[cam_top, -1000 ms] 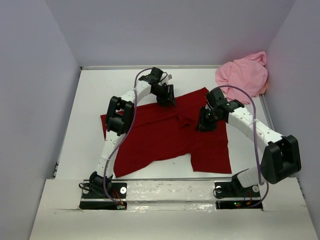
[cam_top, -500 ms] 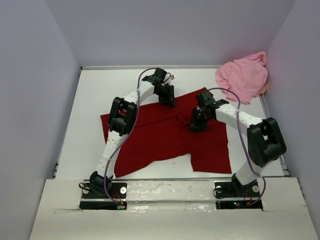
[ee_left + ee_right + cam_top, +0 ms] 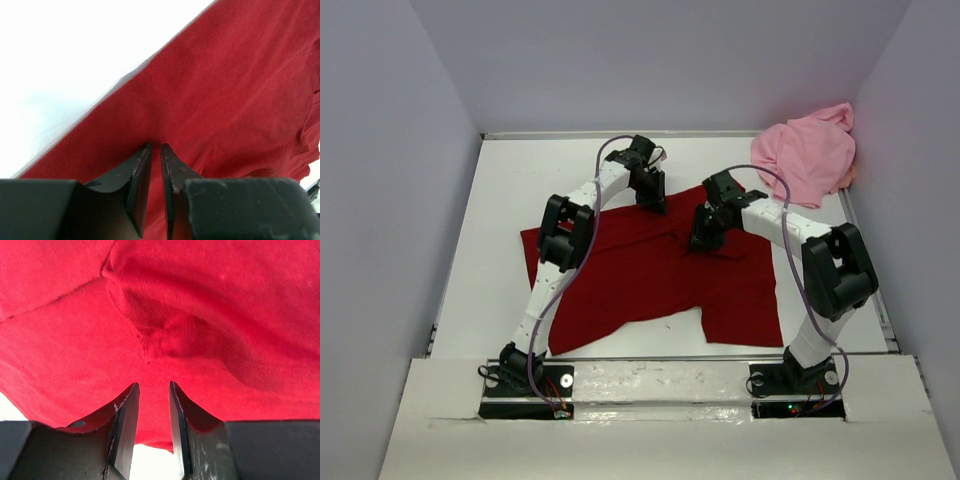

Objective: Fold and stack the t-shirts
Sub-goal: Fold the flattened tshirt in 1/3 of the way

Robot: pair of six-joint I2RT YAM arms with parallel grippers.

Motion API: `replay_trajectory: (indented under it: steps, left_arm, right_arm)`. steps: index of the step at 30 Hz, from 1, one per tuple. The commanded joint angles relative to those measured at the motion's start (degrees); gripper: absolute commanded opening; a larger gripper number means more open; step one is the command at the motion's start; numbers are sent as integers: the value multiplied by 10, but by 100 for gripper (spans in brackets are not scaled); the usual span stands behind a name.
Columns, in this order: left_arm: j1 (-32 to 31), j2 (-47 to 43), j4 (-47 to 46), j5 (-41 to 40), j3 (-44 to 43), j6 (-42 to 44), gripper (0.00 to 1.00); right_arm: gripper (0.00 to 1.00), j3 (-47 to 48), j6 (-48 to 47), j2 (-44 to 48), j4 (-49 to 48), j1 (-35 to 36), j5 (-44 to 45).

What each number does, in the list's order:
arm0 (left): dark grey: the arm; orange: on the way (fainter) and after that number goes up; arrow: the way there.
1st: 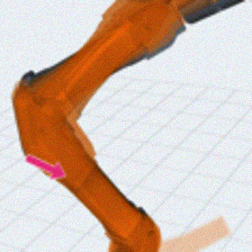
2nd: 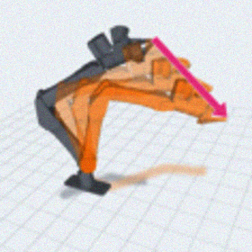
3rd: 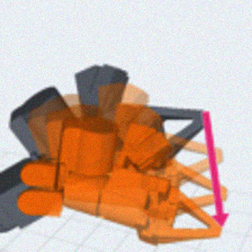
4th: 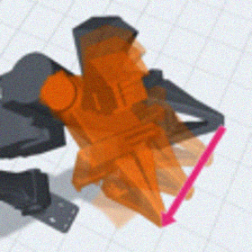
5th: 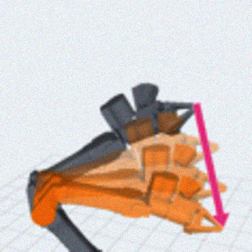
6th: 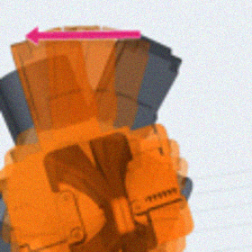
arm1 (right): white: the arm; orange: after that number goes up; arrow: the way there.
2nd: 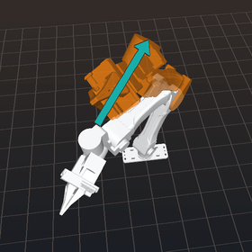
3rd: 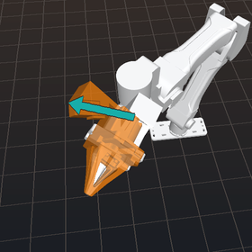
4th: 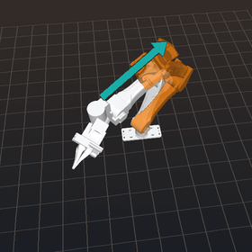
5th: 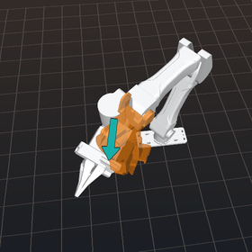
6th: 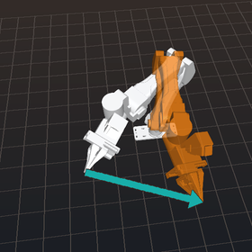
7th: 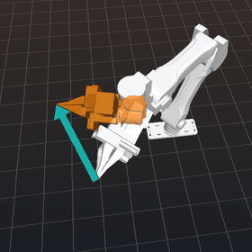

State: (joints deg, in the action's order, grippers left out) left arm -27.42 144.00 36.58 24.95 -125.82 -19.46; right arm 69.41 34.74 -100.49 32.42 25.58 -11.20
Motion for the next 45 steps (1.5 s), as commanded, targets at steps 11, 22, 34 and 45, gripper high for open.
replay_trajectory:
  steps: [11, 22, 34, 45]
  left_arm:
    - [2, 43, 70, -54, 8, 7, 33]
    - [2, 42, 74, -55, 7, 10, 35]
    - [2, 43, 76, -54, 2, 10, 36]
    - [2, 42, 77, -55, 2, 10, 37]
  right_arm:
    - [36, 58, -7, -55, -27, 10, -6]
    - [31, 70, -7, -79, -33, 16, -8]
    - [34, 57, -11, -69, -25, 16, 2]
    - [41, 52, -12, -70, -14, 21, 9]
